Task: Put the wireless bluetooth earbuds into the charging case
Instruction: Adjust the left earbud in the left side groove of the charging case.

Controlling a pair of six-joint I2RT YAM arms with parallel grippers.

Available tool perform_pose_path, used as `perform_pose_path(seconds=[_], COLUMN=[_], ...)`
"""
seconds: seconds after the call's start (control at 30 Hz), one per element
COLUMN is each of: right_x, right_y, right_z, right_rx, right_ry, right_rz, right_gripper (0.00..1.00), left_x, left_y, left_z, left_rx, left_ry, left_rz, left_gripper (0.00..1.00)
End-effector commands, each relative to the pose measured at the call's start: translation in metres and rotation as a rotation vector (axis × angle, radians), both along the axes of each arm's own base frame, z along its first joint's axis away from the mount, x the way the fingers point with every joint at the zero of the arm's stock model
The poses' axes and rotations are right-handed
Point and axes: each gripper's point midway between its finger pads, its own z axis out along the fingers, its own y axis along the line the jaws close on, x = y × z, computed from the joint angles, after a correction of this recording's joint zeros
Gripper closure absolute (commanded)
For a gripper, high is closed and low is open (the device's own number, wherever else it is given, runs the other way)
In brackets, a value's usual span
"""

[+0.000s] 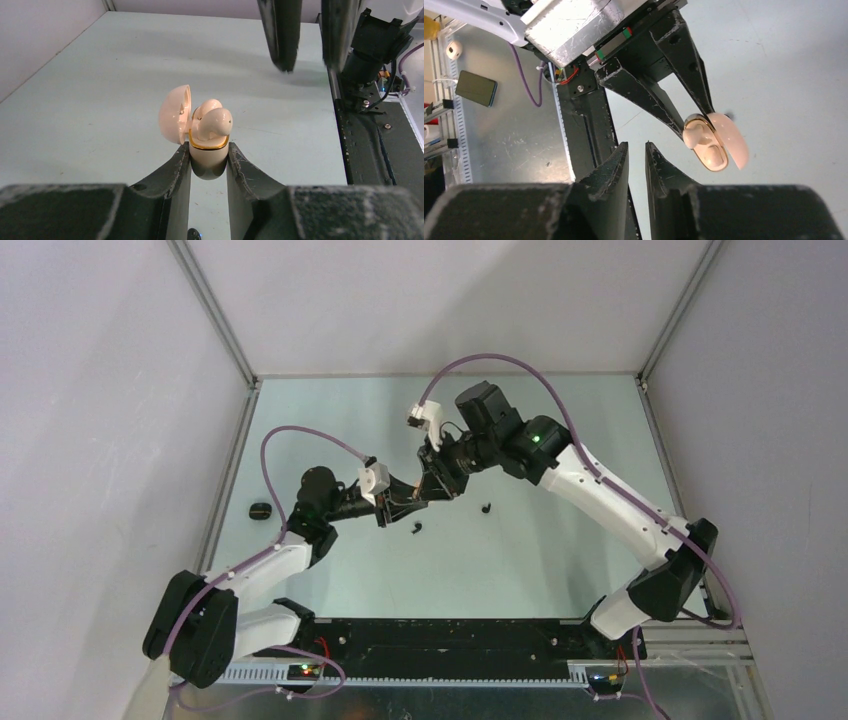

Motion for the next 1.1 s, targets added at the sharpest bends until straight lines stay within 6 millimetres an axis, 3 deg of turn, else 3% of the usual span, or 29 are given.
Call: perform_pose_path(seconds=[0.0, 0.2, 0.4, 0.57, 0.63, 0.73, 0.8, 0.9, 1.03, 1.07], right_x=[0.002, 0.019, 0.02, 0.017, 0.002, -0.022, -0.027, -0.01, 0.022, 0.029], right_y=[0.013, 0.015, 0.006, -0.002, -0.002, -0.007, -0.01, -0.015, -0.02, -0.024], right_z=[-0.005, -0.02, -0.029, -0.022, -0.006, 0.018, 0.035, 0.05, 0.038, 0.016], right_rx=[0.004, -0.03, -0.062, -0.051, -0.001, 0.045, 0.084, 0.12, 0.128, 0.096], right_ry=[0.015, 0.036, 0.053, 0.037, 0.043, 0.062, 0.019, -0.131, -0.369, -0.399], right_rz=[0.041, 0.014, 0.004, 0.014, 0.092, 0.209, 0.255, 0.236, 0.212, 0.222], right_gripper=[0.79, 0.83, 0.83, 0.83, 0.82, 0.77, 0.72, 0.58, 0.36, 0.32], left_x=[0.0, -0.002, -0.003, -0.003, -0.003, -0.004, -0.006, -0.009, -0.015, -0.017], left_y=[-0.004, -0.003, -0.004, -0.004, -0.004, -0.004, -0.005, -0.006, -0.007, -0.007], left_z=[0.034, 0.036, 0.036, 0.037, 0.037, 0.037, 0.037, 0.037, 0.038, 0.039], left_rx=[-0.048, -0.051, -0.053, -0.054, -0.055, -0.055, -0.054, -0.056, -0.062, -0.063], left_ry=[-0.1, -0.105, -0.106, -0.104, -0.106, -0.105, -0.104, -0.096, -0.09, -0.093], left_rz=[-0.023, -0.029, -0.031, -0.032, -0.034, -0.039, -0.053, -0.073, -0.11, -0.118], left_gripper=[1.0, 1.0, 1.0, 1.0, 1.0, 1.0, 1.0, 1.0, 1.0, 1.0])
